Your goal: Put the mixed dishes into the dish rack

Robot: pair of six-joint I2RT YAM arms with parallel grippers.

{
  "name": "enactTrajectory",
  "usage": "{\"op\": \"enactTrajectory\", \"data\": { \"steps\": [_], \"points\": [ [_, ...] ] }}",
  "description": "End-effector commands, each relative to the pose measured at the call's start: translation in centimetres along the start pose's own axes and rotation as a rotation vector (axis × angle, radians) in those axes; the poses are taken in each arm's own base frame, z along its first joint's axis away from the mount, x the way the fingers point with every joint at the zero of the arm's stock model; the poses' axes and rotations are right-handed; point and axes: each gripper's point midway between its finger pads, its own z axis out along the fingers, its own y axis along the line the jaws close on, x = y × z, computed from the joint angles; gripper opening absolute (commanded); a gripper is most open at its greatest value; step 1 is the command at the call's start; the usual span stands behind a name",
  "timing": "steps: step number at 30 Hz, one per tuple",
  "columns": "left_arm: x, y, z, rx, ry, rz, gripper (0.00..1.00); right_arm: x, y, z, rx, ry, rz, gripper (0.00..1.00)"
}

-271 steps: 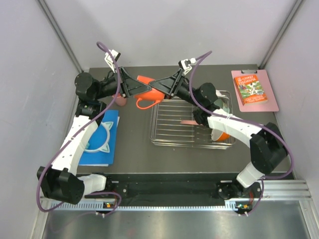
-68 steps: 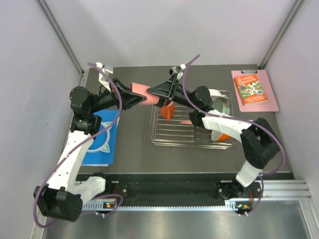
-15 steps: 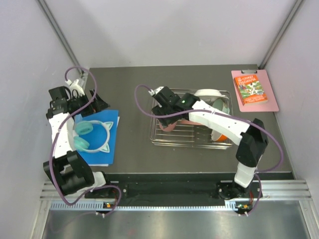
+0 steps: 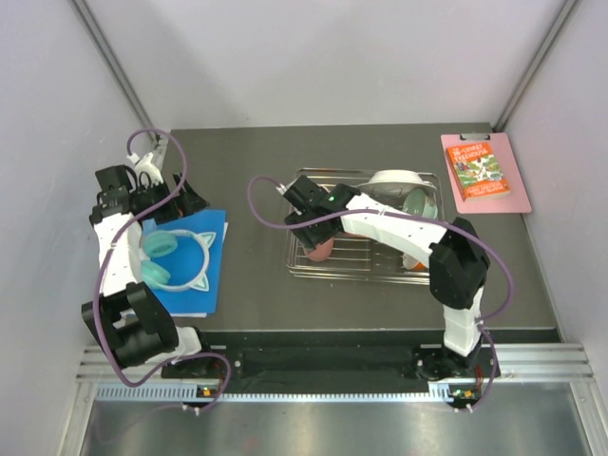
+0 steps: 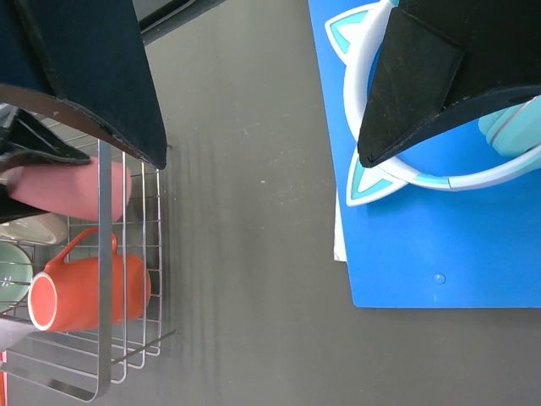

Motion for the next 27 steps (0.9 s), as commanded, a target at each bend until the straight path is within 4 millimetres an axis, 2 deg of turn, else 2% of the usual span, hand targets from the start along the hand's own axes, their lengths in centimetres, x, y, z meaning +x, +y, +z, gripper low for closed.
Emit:
{"op": "enactTrajectory", "data": {
  "steps": [1,6,8,9,11,12,14,15,17,18,20,25,27],
  "points": [
    [-0.6,-1.0,-0.1,0.04,-0.031,0.038,0.99,-0.6,1.2,0.9,-0.02,-0.024,-0.022,0.0],
    [-1.2,-1.5,-0.3,0.051,-0.05,0.059,0.99,-0.5,1.4,1.4,-0.027,-0.013,-0.025,0.0],
    [-1.4,-1.5,-0.2,0.052,-0.05,0.061,0.99,-0.5,1.7,1.5,-0.034,-0.013,-0.03,0.06],
    [-1.3,-1.6,-0.1,0.056,-0.047,0.033,0.99,-0.4,1.7,1.6,-0.035,-0.006,-0.029,0.17],
    [-1.2,-1.6,0.0,0.056,-0.045,0.029,0.99,-0.4,1.9,1.6,-0.04,-0.006,-0.035,0.31],
    [-1.2,-1.7,0.0,0.057,-0.045,0.031,0.99,-0.4,1.9,1.6,-0.041,-0.006,-0.038,0.44],
    [-1.2,-1.7,0.0,0.056,-0.05,0.032,0.99,-0.3,2.1,1.6,-0.043,-0.005,-0.042,0.52],
    [-1.3,-1.7,0.0,0.057,-0.051,0.031,0.99,-0.3,2.1,1.6,-0.044,-0.005,-0.045,0.64],
    [-1.2,-1.8,0.1,0.06,-0.051,0.03,0.99,-0.4,2.1,1.5,-0.041,-0.007,-0.048,0.75],
    [-1.3,-1.9,0.1,0.062,-0.053,0.033,0.99,-0.5,2.1,1.5,-0.038,-0.011,-0.047,0.87],
    [-1.4,-2.0,0.0,0.064,-0.056,0.033,0.99,-0.6,2.0,1.2,-0.032,-0.018,-0.048,0.99],
    [-1.4,-2.0,0.1,0.064,-0.055,0.036,0.99,-1.2,2.0,-0.1,-0.029,-0.046,-0.049,1.0],
    [-1.5,-2.1,0.1,0.065,-0.057,0.039,0.99,-2.0,1.8,-1.7,-0.028,-0.078,-0.04,1.0]
  ]
}}
